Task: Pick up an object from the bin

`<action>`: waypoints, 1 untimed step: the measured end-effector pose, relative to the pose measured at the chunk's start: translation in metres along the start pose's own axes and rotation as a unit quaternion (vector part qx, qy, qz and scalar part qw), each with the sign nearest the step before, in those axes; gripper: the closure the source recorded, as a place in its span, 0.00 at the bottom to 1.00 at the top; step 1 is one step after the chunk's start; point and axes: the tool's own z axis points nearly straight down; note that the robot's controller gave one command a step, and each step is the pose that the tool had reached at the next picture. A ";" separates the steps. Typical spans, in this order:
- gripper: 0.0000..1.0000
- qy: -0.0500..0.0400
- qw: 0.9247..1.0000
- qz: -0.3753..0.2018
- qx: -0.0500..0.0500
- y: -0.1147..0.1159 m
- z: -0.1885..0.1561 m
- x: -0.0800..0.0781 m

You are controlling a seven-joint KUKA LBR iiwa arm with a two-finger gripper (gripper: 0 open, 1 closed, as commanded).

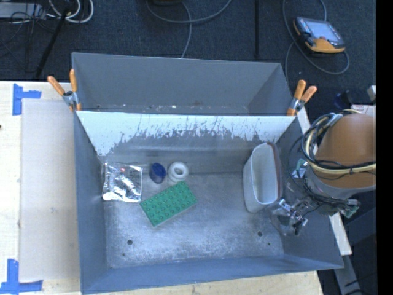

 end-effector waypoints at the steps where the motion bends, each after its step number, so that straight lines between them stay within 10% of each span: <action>1: 1.00 -0.005 0.997 -0.073 0.009 0.012 -0.187 -0.024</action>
Offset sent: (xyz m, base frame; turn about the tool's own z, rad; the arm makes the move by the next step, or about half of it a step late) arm 0.0093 0.0237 0.1826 -0.1460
